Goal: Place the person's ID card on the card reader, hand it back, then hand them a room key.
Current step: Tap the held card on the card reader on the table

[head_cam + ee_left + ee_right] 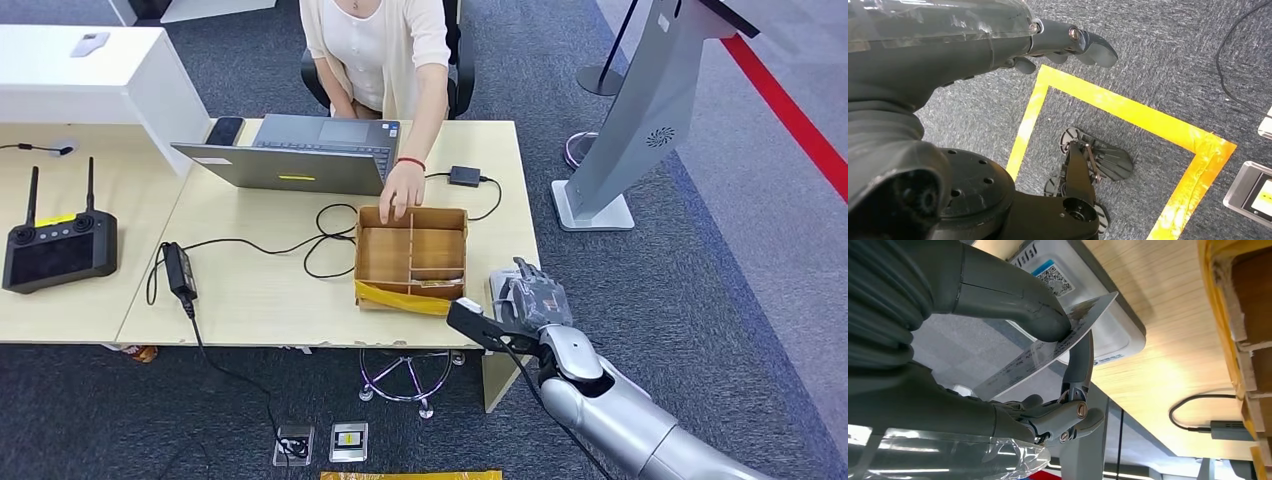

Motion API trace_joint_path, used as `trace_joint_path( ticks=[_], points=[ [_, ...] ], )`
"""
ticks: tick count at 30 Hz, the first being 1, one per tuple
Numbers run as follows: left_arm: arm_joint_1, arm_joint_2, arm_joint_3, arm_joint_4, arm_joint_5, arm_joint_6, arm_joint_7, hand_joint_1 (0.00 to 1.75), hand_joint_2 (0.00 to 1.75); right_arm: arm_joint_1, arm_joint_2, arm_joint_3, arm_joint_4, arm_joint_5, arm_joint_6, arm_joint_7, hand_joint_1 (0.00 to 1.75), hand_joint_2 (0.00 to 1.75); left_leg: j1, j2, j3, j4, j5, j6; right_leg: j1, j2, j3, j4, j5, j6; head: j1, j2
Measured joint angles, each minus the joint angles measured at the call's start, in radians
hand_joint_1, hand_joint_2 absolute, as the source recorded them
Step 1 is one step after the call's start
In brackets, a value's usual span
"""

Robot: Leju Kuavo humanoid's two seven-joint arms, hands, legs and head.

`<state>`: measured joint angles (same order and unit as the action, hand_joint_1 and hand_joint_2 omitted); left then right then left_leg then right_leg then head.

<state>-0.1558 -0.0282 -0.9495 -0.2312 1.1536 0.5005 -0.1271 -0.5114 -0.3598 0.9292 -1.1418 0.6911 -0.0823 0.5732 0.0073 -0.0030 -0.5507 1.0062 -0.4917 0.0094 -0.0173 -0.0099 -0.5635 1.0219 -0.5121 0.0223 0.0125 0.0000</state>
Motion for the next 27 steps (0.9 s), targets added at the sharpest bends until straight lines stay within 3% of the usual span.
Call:
trace_joint_path(
  ticks=[27],
  points=[
    [0.001,-0.003,0.000,0.000,-0.016,0.008,0.002,0.00,0.00,0.008,0.023,-0.020,0.076,0.000,-0.065,0.000,1.75,1.75,0.000,0.000,0.001,0.000,0.000,0.000,0.000,0.000,0.001,0.000,0.000,0.000,0.000,0.000]
  ],
)
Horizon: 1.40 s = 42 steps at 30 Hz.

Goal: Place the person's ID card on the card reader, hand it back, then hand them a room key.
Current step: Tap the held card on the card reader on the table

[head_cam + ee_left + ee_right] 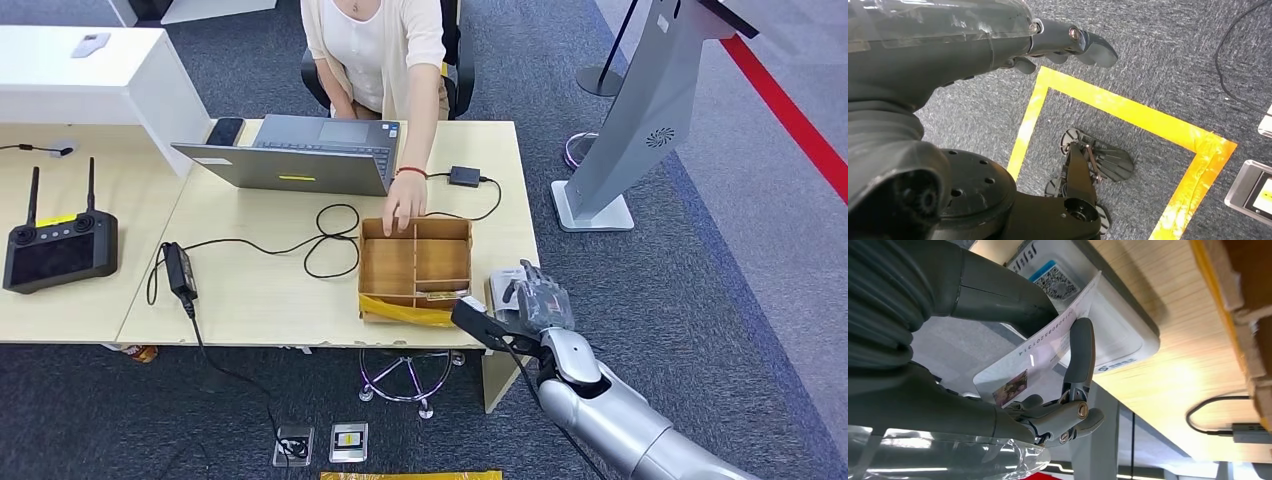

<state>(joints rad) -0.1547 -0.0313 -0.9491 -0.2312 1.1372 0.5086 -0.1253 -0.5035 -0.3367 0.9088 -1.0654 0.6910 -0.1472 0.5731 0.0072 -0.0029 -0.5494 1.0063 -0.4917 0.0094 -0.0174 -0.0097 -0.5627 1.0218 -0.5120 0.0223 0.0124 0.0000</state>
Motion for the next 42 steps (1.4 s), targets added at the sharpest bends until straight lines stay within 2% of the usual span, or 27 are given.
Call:
trace_joint_path(
  ticks=[10,29,34,42],
  points=[
    [0.000,0.000,0.000,0.000,-0.005,0.003,0.000,0.00,0.00,-0.004,-0.010,-0.044,0.000,0.034,0.024,0.036,1.75,1.75,0.000,0.000,0.000,0.000,0.000,0.000,0.000,0.000,0.000,0.000,0.000,0.000,0.000,0.000],
    [-0.001,-0.002,0.000,0.000,-0.021,0.004,0.007,0.00,0.00,0.016,-0.026,-0.087,-0.002,0.035,0.025,0.048,1.75,1.75,0.000,0.000,0.000,0.000,0.000,0.000,0.000,0.000,0.000,0.000,0.000,0.000,0.000,0.000],
    [-0.002,-0.004,0.000,0.000,-0.026,0.005,0.007,0.00,0.00,0.018,-0.044,-0.108,-0.020,0.059,0.030,0.070,1.75,1.75,0.000,0.000,0.000,0.000,0.000,0.000,0.000,0.000,0.000,0.000,0.000,0.000,0.000,0.000],
    [-0.008,-0.008,0.000,0.000,-0.047,0.001,0.011,0.00,0.00,0.015,-0.084,-0.151,-0.103,0.090,0.086,0.112,1.75,1.75,0.000,0.000,0.000,0.000,0.000,0.000,0.000,0.000,0.000,0.000,0.000,0.000,0.000,0.000]
  ],
)
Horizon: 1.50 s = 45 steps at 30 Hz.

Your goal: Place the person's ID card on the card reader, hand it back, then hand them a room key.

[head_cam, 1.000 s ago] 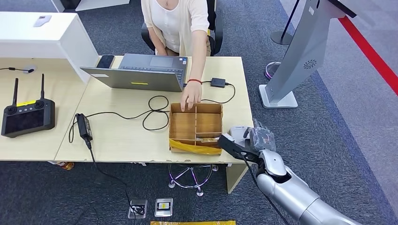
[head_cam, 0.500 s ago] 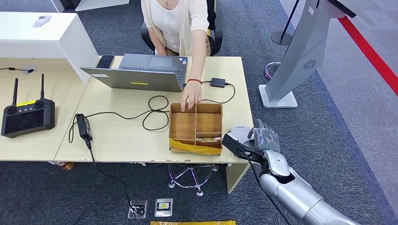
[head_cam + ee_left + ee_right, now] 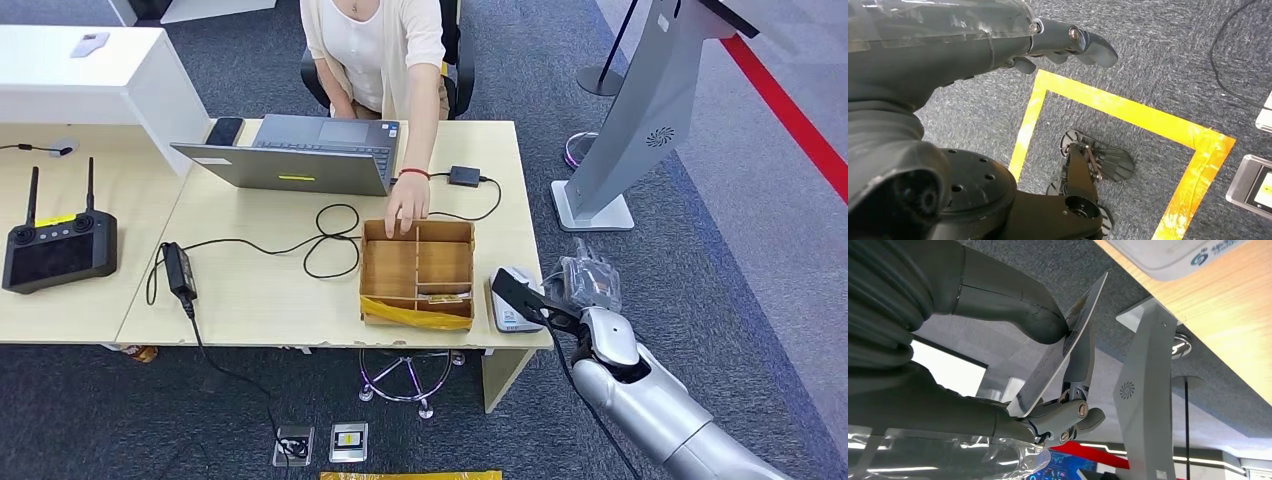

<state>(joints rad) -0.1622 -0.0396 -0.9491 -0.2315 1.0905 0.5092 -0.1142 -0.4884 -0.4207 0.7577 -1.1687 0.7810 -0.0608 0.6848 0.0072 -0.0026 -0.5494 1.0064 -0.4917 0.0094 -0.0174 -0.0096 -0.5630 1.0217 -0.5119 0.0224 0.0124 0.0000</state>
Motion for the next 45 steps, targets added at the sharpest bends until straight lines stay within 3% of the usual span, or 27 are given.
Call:
trace_joint_path(
  ticks=[19,39,45],
  points=[
    [-0.022,-0.005,0.000,0.000,-0.016,-0.003,0.021,0.00,0.00,-0.012,-0.031,-0.036,-0.096,0.029,0.040,0.009,1.75,1.75,0.000,0.000,0.000,0.000,0.000,0.000,0.000,0.000,0.000,0.000,0.000,0.000,0.000,0.000],
    [-0.025,-0.009,0.000,0.000,-0.037,-0.002,0.024,0.00,0.00,-0.078,-0.008,-0.026,-0.108,0.027,0.034,-0.004,1.75,1.75,0.000,0.000,0.000,0.000,0.000,0.000,0.000,0.000,0.000,0.000,0.000,0.000,0.000,0.000],
    [-0.037,-0.009,0.000,0.000,-0.058,-0.008,0.043,0.00,0.00,-0.136,0.031,-0.009,-0.124,0.050,0.041,-0.009,1.75,1.75,0.000,0.000,-0.001,0.000,0.000,0.000,0.000,0.000,0.000,0.001,0.000,0.000,0.000,0.000]
  ],
)
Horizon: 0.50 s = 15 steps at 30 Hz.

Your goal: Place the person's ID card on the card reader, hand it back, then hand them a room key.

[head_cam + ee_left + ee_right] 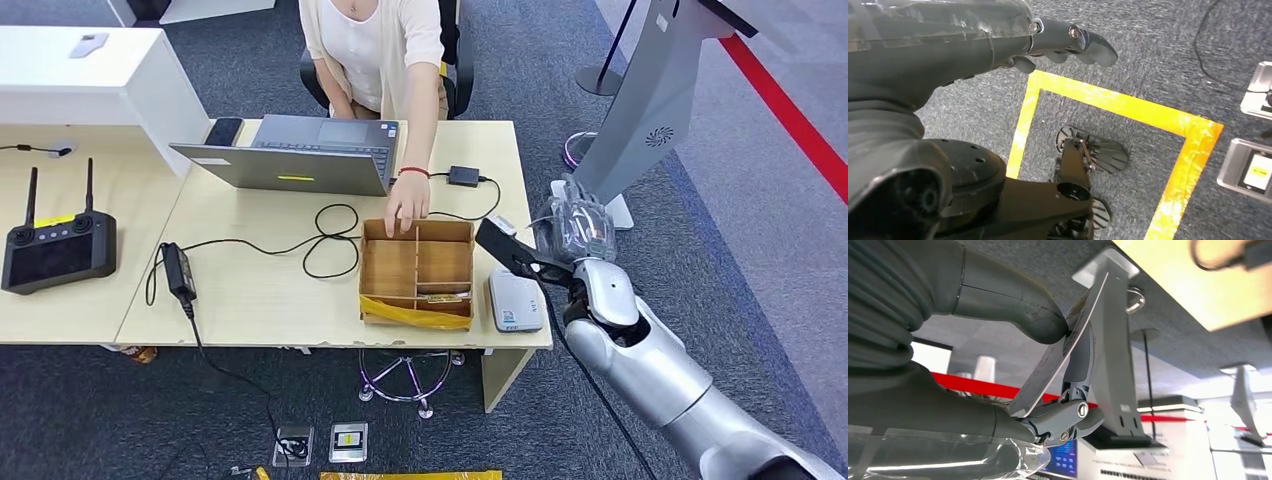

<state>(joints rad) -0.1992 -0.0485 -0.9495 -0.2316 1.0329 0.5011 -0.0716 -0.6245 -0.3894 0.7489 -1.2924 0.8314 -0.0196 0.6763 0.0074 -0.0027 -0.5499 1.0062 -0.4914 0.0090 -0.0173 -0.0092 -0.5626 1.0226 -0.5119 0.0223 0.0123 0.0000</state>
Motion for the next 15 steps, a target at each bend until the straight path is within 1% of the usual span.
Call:
trace_joint_path(
  ticks=[4,9,15],
  points=[
    [-0.010,-0.002,0.000,0.000,-0.009,-0.003,0.009,0.00,0.00,-0.040,0.036,0.016,0.001,0.009,0.008,-0.012,1.75,1.75,0.000,-0.002,-0.001,0.000,0.000,0.000,0.000,-0.002,0.000,0.000,0.000,0.000,0.000,0.000],
    [-0.022,-0.006,0.000,0.000,-0.016,-0.003,0.018,0.00,0.00,-0.109,0.095,0.046,0.016,0.012,0.008,-0.045,1.75,1.75,0.000,0.000,-0.001,0.000,0.001,0.000,0.000,0.000,-0.001,0.000,0.000,0.000,0.000,0.000],
    [-0.027,-0.010,0.000,0.000,-0.017,0.001,0.020,0.00,0.00,-0.146,0.147,0.075,0.047,0.005,0.004,-0.059,1.75,1.75,0.000,-0.001,-0.002,0.000,0.001,0.000,0.000,-0.001,-0.001,0.000,0.000,0.000,0.000,0.000]
  ],
)
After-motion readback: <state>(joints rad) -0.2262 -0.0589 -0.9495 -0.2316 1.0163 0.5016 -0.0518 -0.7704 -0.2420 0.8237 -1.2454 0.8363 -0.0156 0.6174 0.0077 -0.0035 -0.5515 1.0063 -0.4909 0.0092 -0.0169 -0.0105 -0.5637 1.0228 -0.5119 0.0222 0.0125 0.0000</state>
